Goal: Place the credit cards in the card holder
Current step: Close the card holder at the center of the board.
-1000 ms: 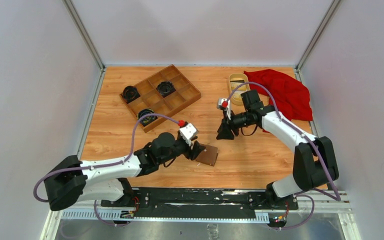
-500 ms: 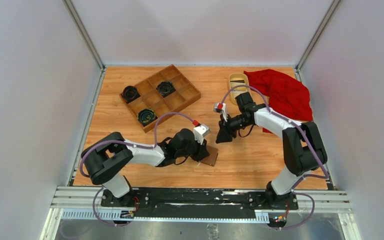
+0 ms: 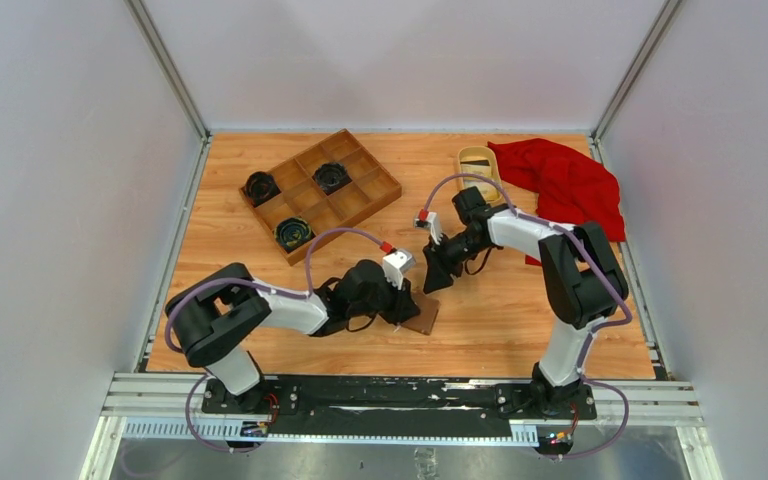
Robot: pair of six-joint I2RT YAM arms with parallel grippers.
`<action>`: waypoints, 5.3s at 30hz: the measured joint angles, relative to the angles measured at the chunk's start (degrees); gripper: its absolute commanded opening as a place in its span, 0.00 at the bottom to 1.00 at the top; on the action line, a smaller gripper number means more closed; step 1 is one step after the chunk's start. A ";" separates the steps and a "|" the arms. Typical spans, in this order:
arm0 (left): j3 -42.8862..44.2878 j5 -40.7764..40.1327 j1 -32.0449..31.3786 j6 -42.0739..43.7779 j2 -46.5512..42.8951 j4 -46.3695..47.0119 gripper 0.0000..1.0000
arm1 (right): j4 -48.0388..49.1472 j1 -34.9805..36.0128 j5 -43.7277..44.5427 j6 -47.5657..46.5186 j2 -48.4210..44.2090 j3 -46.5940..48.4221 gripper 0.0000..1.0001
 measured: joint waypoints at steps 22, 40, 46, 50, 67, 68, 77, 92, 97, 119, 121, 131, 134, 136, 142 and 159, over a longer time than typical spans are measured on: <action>-19.41 -7.19 3.23 -2.19 -35.98 -6.51 0.86 | -2.36 6.58 5.95 4.76 3.45 2.54 0.14; -21.99 -17.05 5.62 -13.49 -36.87 -18.27 0.65 | -2.69 22.40 1.16 4.26 0.92 2.51 0.16; -21.97 -16.87 7.96 -10.34 -38.64 -20.57 0.64 | -2.73 22.38 3.23 4.00 -0.46 2.56 0.35; -21.97 -14.64 9.66 -7.80 -39.32 -20.98 0.65 | -2.67 22.38 6.29 1.53 -3.78 2.38 0.45; -23.69 -4.81 11.52 -8.39 -51.98 -21.46 0.67 | 13.53 28.15 12.44 -28.00 -14.75 -15.15 0.64; -24.13 -4.66 11.52 -8.81 -52.65 -21.49 0.67 | 14.21 28.59 12.96 -28.04 -13.68 -14.95 0.64; -25.42 -3.52 11.52 -11.13 -54.36 -22.14 0.57 | 16.15 32.09 15.52 -24.96 -9.53 -13.07 0.59; -25.92 -1.73 11.82 -13.55 -46.21 -20.85 0.42 | 17.79 32.30 16.92 -14.58 -5.09 -9.33 0.17; -25.92 -1.75 11.82 -13.73 -45.99 -20.74 0.41 | 17.92 32.24 16.92 -13.40 -5.07 -9.31 0.00; -24.09 -1.09 11.82 -11.39 -40.79 -20.85 0.41 | 24.96 22.16 5.16 -5.11 -9.46 -13.22 0.06; -22.62 -0.76 11.82 -10.91 -37.81 -21.29 0.41 | 25.07 22.01 4.61 -5.07 -9.44 -13.22 0.07; -12.98 1.20 12.20 -9.75 -22.91 -21.38 0.40 | 20.79 20.61 6.71 -6.29 -8.37 -13.18 0.27; -11.61 1.22 12.24 -9.79 -20.15 -19.98 0.38 | 18.53 20.61 7.26 -7.69 -8.04 -13.00 0.44; -10.73 1.27 12.26 -9.81 -18.12 -18.69 0.36 | 16.98 20.13 7.48 -8.52 -8.13 -12.72 0.51; -9.51 2.21 12.26 -9.90 -14.32 -14.88 0.34 | 13.25 17.35 7.67 -10.67 -10.19 -10.64 0.54; -8.46 2.47 12.20 -9.84 -12.96 -14.80 0.33 | -1.25 10.29 3.78 0.48 -7.89 -1.70 0.50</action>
